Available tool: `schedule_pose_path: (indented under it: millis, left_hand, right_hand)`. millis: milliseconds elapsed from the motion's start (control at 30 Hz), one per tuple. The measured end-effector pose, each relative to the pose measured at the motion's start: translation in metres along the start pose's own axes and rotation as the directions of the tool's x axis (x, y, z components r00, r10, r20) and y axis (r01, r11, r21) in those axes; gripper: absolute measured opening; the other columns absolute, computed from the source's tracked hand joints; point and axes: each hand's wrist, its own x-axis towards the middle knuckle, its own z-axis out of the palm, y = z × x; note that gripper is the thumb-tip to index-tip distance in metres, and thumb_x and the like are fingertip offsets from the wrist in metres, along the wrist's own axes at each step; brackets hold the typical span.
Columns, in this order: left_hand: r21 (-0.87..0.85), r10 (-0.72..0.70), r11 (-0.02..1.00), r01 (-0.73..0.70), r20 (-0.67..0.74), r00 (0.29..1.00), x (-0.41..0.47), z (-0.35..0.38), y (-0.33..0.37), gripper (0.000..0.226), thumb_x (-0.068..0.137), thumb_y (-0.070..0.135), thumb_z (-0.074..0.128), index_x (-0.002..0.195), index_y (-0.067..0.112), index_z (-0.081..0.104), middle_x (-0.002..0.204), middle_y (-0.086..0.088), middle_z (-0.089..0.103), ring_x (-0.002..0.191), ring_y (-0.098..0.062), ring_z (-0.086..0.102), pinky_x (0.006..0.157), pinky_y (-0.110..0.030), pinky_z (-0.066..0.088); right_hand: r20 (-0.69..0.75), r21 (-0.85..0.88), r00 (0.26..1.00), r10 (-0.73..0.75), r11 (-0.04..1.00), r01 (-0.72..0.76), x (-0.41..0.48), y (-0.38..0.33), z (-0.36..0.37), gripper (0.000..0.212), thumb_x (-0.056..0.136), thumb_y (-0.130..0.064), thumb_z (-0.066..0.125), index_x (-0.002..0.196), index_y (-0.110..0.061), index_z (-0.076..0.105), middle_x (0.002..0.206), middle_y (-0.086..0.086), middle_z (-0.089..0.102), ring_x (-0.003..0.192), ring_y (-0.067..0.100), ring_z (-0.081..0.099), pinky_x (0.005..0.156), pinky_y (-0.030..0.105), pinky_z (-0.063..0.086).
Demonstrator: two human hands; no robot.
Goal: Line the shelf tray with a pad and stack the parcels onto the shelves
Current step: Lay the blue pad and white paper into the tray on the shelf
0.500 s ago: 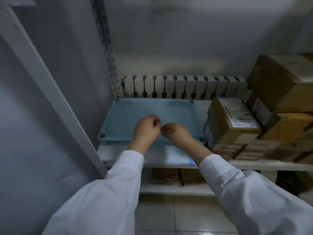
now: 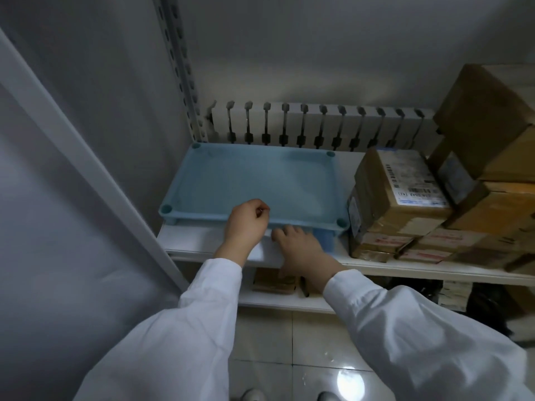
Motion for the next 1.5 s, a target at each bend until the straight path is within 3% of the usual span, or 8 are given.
schedule_pose_path:
  millis: [200,567,833,933,1067,1233,1367,1500]
  left_hand:
    - [-0.021,-0.046,0.999,0.046,0.016,0.999,-0.007,0.005,0.005,0.018,0.089,0.012,0.056,0.098,0.008,0.070,0.099,-0.012,0.070,0.095,-0.027,0.063,0.079,-0.025,0.044]
    - [0.320,0.072,0.945,-0.064,-0.014,0.997,-0.007,-0.028,0.043,0.041,0.077,0.060,0.060,0.101,0.027,0.066,0.102,0.005,0.068,0.099,-0.017,0.059,0.092,-0.033,0.037]
    - [0.011,0.010,1.000,-0.008,-0.186,0.983,0.007,-0.064,0.054,0.019,0.086,0.028,0.063,0.100,0.015,0.067,0.100,-0.006,0.069,0.095,-0.025,0.060,0.081,-0.031,0.045]
    - [-0.221,-0.029,0.975,-0.030,-0.260,0.965,0.007,-0.076,0.058,0.014,0.089,0.018,0.061,0.094,0.006,0.064,0.084,-0.008,0.061,0.078,-0.019,0.053,0.061,-0.023,0.038]
    - [-0.604,-0.199,0.797,0.002,-0.260,0.945,0.005,-0.080,0.059,0.008,0.093,0.014,0.056,0.093,0.008,0.060,0.081,-0.004,0.060,0.071,-0.013,0.054,0.062,-0.019,0.042]
    - [-0.846,-0.348,0.529,0.062,-0.149,0.926,0.013,-0.070,0.043,0.025,0.095,0.018,0.052,0.114,0.002,0.059,0.109,-0.014,0.064,0.090,-0.025,0.062,0.076,-0.030,0.049]
    - [-0.847,-0.384,0.512,0.143,-0.077,0.920,0.018,-0.055,0.039,0.025,0.096,0.022,0.051,0.111,0.003,0.058,0.114,-0.016,0.062,0.096,-0.028,0.060,0.083,-0.035,0.047]
    - [-0.891,-0.469,0.400,0.215,0.003,0.883,0.024,-0.043,0.036,0.020,0.097,0.022,0.047,0.094,0.008,0.060,0.102,-0.010,0.062,0.089,-0.023,0.058,0.080,-0.033,0.048]
  right_hand:
    - [-0.080,0.203,0.996,0.026,0.979,-0.009,-0.001,0.014,-0.008,0.020,0.091,-0.015,0.051,0.109,-0.011,0.059,0.116,0.013,0.060,0.108,0.032,0.057,0.083,0.036,0.046]
    - [-0.347,0.284,0.938,0.020,0.955,0.085,0.005,0.037,-0.082,0.016,0.096,-0.021,0.041,0.110,-0.016,0.049,0.104,0.015,0.062,0.094,0.035,0.057,0.073,0.035,0.040]
    - [-0.714,0.422,0.671,0.200,0.888,0.184,0.003,0.036,-0.127,0.039,0.091,-0.030,0.056,0.127,-0.015,0.052,0.132,0.009,0.051,0.126,0.029,0.043,0.107,0.039,0.028]
    - [-0.600,0.659,0.691,0.403,0.739,0.142,0.003,0.037,-0.134,0.061,0.091,-0.038,0.055,0.144,-0.020,0.030,0.153,0.005,0.027,0.142,0.026,0.022,0.118,0.042,0.017]
    - [-0.189,0.972,0.748,0.637,0.232,0.048,0.014,0.036,-0.143,0.086,0.081,-0.041,0.069,0.147,-0.013,0.022,0.152,0.009,0.030,0.138,0.030,0.032,0.112,0.044,0.030]
    - [0.254,0.920,0.910,0.327,-0.372,-0.122,0.010,0.031,-0.141,0.067,0.085,-0.041,0.063,0.138,-0.006,0.041,0.136,0.008,0.049,0.121,0.031,0.051,0.104,0.042,0.040]
    - [0.193,0.936,0.951,0.240,-0.335,-0.105,0.005,0.024,-0.138,0.028,0.089,-0.020,0.063,0.109,-0.001,0.058,0.103,0.011,0.064,0.085,0.027,0.059,0.091,0.037,0.046]
    - [0.179,0.978,0.892,0.414,-0.171,-0.117,0.015,0.024,-0.137,0.045,0.089,-0.014,0.063,0.127,0.007,0.049,0.130,0.017,0.055,0.113,0.033,0.055,0.102,0.042,0.043]
